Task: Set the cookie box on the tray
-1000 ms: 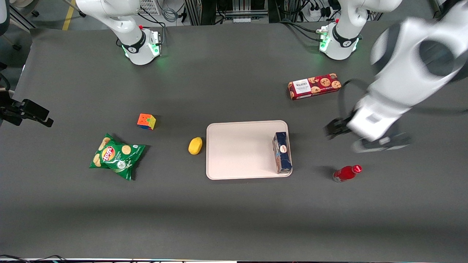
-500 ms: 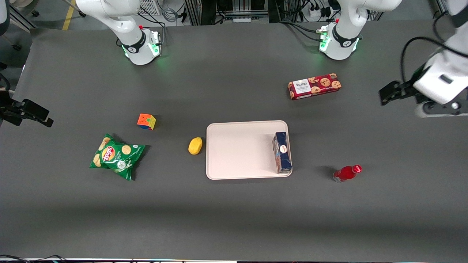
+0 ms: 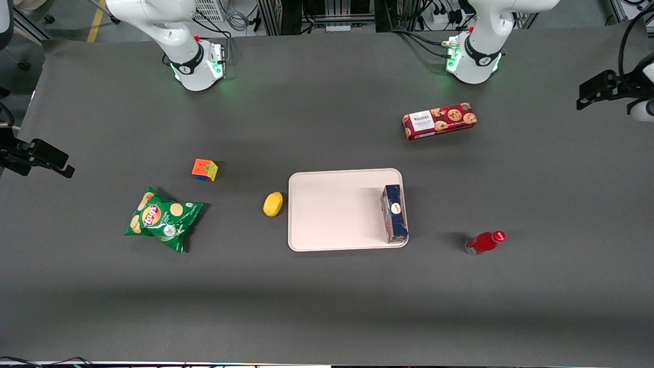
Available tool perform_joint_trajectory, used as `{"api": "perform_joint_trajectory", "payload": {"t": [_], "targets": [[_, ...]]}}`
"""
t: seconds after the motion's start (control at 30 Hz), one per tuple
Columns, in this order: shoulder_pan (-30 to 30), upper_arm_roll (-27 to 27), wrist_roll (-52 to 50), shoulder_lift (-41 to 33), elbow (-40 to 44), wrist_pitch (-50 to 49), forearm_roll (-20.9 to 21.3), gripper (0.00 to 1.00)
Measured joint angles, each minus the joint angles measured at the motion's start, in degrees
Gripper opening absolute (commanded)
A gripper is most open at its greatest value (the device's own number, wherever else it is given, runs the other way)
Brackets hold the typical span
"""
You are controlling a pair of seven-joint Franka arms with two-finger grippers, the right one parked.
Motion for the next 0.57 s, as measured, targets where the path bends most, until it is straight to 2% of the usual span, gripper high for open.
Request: {"api": "perform_joint_trajectory", "payload": {"t": [0.27, 0.57], "targets": [[2.6, -3.7, 1.0, -4.3, -9.3, 6.1, 0.0, 1.0], [3.1, -4.9, 1.0, -5.7, -10.1, 6.9, 0.2, 1.0]]}}
